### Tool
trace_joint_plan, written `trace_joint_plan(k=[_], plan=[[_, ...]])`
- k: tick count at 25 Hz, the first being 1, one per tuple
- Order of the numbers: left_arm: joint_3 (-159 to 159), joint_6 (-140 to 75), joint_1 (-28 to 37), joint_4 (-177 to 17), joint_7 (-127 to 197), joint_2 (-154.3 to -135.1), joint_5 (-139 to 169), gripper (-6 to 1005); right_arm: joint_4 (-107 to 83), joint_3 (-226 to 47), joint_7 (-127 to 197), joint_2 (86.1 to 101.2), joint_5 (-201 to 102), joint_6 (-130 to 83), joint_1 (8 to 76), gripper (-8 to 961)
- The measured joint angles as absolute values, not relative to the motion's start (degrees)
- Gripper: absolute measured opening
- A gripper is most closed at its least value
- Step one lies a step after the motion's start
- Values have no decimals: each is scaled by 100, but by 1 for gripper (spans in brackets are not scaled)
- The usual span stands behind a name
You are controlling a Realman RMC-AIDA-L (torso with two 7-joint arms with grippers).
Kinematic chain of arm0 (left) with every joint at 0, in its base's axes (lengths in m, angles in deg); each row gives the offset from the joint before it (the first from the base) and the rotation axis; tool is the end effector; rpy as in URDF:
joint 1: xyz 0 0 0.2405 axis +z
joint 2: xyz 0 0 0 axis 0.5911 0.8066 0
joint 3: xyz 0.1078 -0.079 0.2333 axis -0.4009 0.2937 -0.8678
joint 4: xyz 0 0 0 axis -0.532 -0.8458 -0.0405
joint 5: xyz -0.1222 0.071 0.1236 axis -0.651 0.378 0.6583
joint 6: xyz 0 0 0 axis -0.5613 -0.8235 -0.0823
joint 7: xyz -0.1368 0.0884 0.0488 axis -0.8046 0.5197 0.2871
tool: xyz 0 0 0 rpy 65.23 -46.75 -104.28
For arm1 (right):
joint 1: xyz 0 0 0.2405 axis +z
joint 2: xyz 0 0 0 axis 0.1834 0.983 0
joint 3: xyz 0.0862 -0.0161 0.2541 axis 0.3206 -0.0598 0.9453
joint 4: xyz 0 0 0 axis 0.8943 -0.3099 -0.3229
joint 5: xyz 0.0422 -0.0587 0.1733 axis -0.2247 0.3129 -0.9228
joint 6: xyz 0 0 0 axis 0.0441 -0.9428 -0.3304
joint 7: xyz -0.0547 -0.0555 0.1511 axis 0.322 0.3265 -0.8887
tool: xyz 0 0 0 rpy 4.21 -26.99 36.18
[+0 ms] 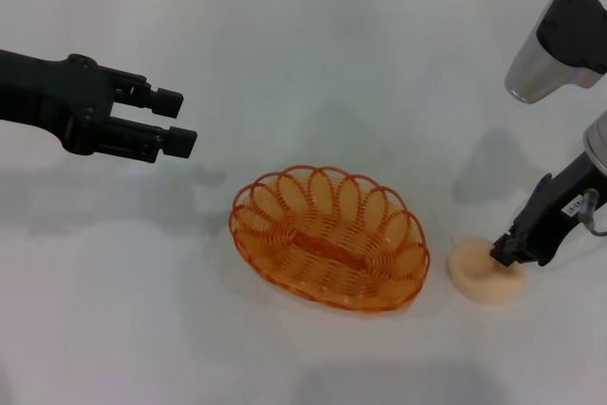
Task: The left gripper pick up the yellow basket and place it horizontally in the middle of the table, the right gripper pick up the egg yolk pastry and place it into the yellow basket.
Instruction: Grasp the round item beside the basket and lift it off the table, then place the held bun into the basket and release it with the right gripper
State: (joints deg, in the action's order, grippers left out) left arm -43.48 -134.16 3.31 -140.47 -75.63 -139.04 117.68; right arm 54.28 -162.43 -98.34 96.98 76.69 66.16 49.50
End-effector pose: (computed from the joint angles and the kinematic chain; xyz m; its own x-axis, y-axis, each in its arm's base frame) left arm -0.2068 0.3246 0.0628 0.8629 0.4358 0.2558 0.4481 -0.8939 0.0112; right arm 0.2043 0.3264 -0.0342 0.7768 -0.5081 0.3721 -0.4733 -0.8607 -0.1874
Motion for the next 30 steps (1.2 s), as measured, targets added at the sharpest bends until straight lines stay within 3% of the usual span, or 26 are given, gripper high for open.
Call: trace_joint_plan(k=[20,30], plan=[[-4144,-13338,380,-14047,-7506,-13903,11768,650,6212,-15483,-9984,9639,7672,7099,5252,16],[-4111,-13292,404,-13999,-7506,-13899,11804,650,6415,-15855,-10278,9714,7360,7207,5727,16]])
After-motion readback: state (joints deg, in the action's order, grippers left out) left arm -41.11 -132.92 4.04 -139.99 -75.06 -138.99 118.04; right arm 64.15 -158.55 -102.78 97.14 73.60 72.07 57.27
